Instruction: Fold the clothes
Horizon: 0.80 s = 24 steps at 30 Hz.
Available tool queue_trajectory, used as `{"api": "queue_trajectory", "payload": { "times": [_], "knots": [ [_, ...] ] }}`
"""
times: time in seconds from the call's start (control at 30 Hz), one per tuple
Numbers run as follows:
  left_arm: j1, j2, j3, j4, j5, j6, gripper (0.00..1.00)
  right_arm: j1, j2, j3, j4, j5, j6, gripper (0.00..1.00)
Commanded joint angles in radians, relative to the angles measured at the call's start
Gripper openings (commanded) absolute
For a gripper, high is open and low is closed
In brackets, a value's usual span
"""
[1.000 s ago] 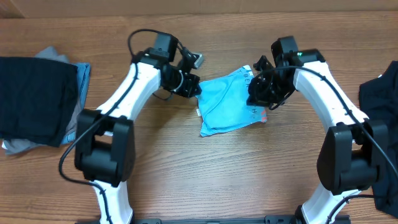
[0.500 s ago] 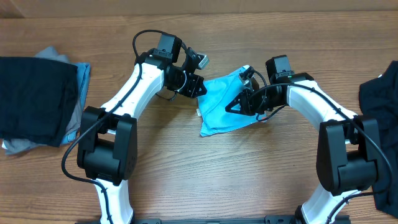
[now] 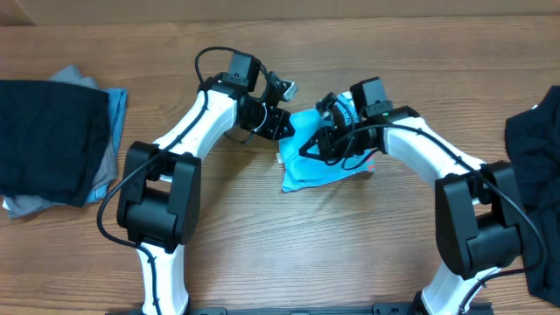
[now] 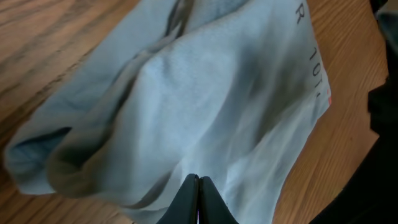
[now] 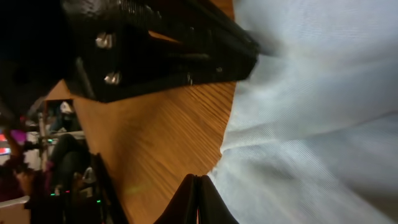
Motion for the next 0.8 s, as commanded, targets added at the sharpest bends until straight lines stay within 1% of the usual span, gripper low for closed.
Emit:
{"api": "queue_trajectory", "payload": {
  "times": [0.0, 0.33, 0.77],
  "knots": [
    [-0.024, 0.013, 0.011, 0.003, -0.019, 0.014, 0.04, 0.016, -0.027, -0.012, 0.006, 0.091, 0.042, 0.04],
    [-0.027, 0.013, 0.011, 0.026, -0.108, 0.006, 0.04, 0.017, -0.026, -0.012, 0.018, 0.124, 0.046, 0.04],
    [-0.027, 0.013, 0.011, 0.047, -0.145, -0.005, 0.05, 0.018, -0.025, -0.012, 0.021, 0.145, 0.05, 0.04]
  ]
}}
